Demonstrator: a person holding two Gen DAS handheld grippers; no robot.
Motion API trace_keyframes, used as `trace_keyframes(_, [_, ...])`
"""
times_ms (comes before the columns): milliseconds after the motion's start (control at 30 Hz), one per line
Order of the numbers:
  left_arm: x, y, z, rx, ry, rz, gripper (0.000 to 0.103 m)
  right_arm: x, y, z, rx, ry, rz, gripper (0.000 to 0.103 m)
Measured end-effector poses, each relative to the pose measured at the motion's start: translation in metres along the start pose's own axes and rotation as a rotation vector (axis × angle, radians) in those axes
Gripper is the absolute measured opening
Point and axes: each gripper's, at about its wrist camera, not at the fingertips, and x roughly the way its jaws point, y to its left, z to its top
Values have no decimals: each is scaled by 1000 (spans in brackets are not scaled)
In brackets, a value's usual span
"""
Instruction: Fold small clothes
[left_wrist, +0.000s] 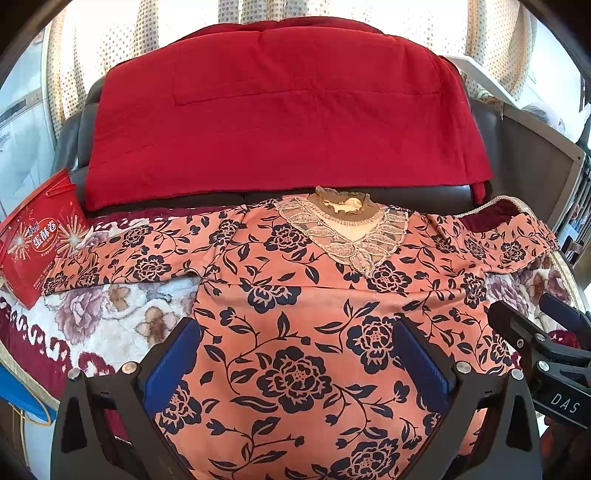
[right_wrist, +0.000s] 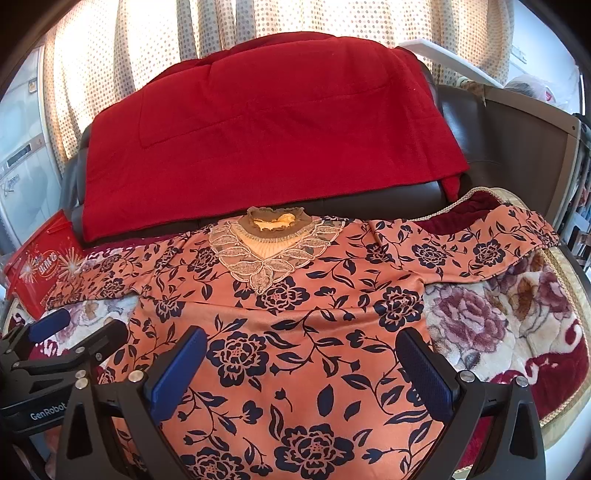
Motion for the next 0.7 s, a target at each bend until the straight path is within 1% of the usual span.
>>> trace_keyframes(67, [0,-1,0,2,-1,1,103,0,0,0,1,-6,-1,103])
trace_keyframes(300, [1,-1,0,5,-1,0,103,2,-2,0,5,16,10,103])
trace_keyframes(367, [4,4,-2,-1,6,4,103,3,-6,-2,21,27,47,103])
trace_keyframes(400, [7,7,-3,-5,12,9,103,5,-12,-4,39,35,88,103])
trace_keyframes(467, [18,18,-8,-19,33,28,103,7,-22,-7,62,38,120,103])
trace_keyframes(567, [42,41,-18,-62,86,63,103,14,-58,-12,145,50,163,103])
trace_keyframes(667, [70,61,-30,-83,154,119,103,24,-119,-13,298,66,182,103])
trace_keyframes(700, [79,67,-35,-88,175,132,103,28,-152,-12,379,41,182,103])
